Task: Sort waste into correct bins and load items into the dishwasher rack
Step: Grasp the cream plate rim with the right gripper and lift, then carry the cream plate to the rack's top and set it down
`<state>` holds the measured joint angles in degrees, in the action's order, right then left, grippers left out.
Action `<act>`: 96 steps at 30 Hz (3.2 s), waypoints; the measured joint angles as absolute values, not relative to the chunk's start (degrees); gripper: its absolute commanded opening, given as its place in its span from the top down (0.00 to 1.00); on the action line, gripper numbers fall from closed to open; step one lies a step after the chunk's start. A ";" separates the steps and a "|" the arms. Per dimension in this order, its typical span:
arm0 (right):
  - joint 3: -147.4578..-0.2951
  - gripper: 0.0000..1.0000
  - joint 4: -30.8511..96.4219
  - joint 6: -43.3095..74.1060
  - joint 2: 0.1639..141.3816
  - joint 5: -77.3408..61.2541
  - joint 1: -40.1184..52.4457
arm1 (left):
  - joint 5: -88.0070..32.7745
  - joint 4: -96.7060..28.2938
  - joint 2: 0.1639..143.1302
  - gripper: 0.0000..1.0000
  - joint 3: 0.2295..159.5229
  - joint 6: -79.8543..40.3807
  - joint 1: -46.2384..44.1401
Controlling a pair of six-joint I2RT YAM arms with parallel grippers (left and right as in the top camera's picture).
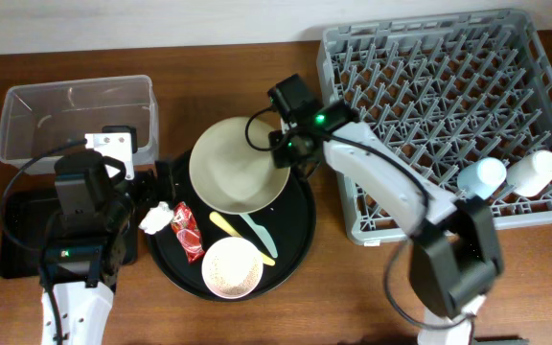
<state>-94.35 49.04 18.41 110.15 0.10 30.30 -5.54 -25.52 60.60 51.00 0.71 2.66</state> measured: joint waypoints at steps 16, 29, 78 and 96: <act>-95.07 0.96 41.52 -7.70 96.49 55.90 13.50 | -5.54 -25.54 60.60 0.01 51.00 0.69 2.66; -95.42 0.96 5.26 -42.13 101.16 63.02 -3.79 | -5.54 -25.54 60.60 0.01 51.03 0.69 2.66; -95.39 0.34 -7.99 -62.85 117.73 57.52 -1.26 | -5.54 -25.93 60.60 0.01 51.13 0.71 2.66; -95.37 0.16 -15.86 -63.24 115.42 66.65 3.79 | -5.54 -25.93 60.60 0.01 51.16 0.71 2.66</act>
